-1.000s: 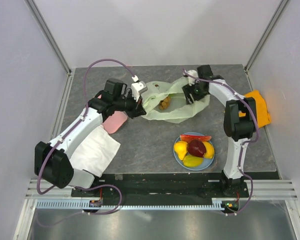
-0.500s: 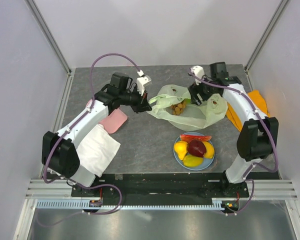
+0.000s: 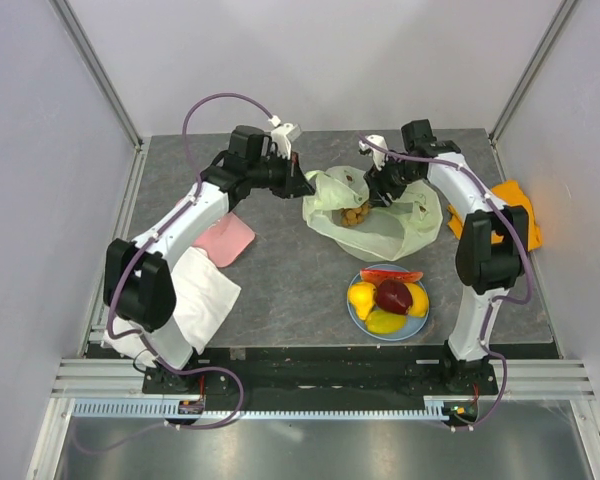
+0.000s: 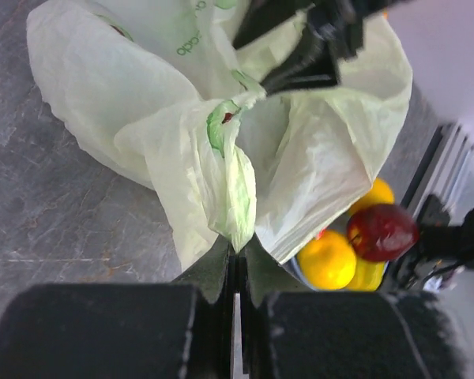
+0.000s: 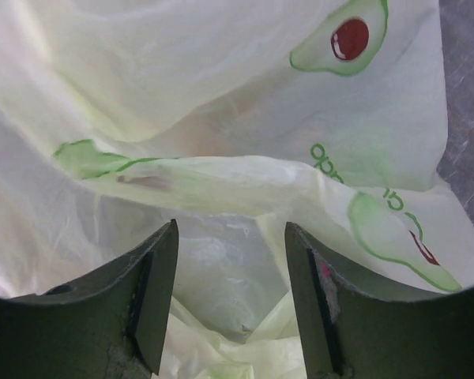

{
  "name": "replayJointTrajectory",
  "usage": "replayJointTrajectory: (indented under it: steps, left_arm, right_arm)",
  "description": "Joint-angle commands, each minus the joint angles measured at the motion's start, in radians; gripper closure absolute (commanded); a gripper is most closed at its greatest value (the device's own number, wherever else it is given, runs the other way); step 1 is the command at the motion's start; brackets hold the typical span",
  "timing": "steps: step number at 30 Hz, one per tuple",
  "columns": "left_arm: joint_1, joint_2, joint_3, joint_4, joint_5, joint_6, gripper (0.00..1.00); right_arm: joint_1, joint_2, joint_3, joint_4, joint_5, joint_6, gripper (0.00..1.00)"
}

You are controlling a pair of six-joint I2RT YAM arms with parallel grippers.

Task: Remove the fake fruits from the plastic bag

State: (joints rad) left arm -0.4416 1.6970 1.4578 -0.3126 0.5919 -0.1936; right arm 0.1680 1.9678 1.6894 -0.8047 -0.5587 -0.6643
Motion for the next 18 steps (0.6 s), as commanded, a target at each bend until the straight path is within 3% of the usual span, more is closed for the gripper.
replayJointTrajectory:
  steps: [1,6,10,18]
  left_arm:
    - [0.029,0.035,0.053,0.105,-0.081,-0.271,0.98]
    - [0.04,0.029,0.059,0.206,-0.025,-0.363,0.98]
    - [0.041,0.016,0.046,0.256,0.051,-0.42,0.98]
    - [0.04,-0.011,-0.02,0.236,0.101,-0.339,0.98]
  right_arm:
    - [0.024,-0.15,-0.025,-0.013,-0.098,-0.098,0.34]
    - [0.096,-0.254,-0.199,0.001,-0.034,-0.179,0.33]
    - [0.108,-0.25,-0.273,0.177,0.094,-0.086,0.36]
    - [0.073,-0.032,-0.101,0.3,0.334,0.075,0.37]
